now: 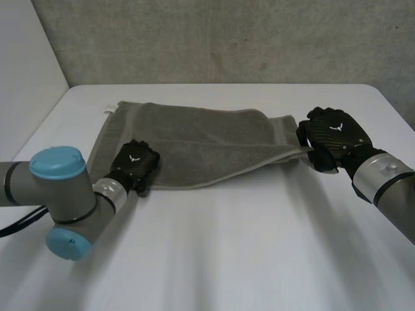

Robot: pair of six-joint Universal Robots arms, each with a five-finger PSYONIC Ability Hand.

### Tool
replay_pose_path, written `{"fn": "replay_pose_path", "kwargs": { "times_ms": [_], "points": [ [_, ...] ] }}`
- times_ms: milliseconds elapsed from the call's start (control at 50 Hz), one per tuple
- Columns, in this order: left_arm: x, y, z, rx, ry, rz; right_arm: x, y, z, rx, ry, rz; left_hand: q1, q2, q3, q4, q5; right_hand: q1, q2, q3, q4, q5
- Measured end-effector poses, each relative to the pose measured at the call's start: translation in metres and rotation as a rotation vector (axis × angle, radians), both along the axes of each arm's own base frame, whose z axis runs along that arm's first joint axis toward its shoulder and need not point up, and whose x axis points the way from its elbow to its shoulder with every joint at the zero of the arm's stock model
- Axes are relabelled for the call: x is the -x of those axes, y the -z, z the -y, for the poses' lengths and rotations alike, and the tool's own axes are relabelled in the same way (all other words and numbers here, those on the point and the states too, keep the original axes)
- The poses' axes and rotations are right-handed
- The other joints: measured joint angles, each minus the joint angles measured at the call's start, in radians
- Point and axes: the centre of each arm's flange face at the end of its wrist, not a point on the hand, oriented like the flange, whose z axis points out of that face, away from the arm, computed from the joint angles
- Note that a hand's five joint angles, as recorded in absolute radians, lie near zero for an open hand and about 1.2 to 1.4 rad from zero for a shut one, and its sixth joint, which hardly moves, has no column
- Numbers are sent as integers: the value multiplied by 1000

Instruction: Fold the towel.

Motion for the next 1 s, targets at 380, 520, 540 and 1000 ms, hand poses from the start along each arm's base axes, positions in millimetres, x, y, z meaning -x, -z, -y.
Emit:
{"fn": "replay_pose_path", "kwargs": {
  "times_ms": [380, 520, 540, 1000],
  "points": [
    [4, -6, 11, 31, 4, -20, -1, 6, -1, -16, -4, -8, 276, 273, 0, 0, 304, 0, 0, 0, 0, 0],
    [4, -4, 11, 27, 7, -17, -1, 7, 0, -19, -5, -9, 216, 215, 0, 0, 244, 0, 0, 0, 0, 0],
    [5, -3, 11, 26, 7, -16, -1, 7, 0, -19, -5, -9, 213, 212, 0, 0, 241, 0, 0, 0, 0, 0],
    [2, 0, 18, 23, -8, -17, 0, 6, 2, -24, 2, -3, 671, 691, 0, 0, 701, 0, 0, 0, 0, 0]
  ]
}}
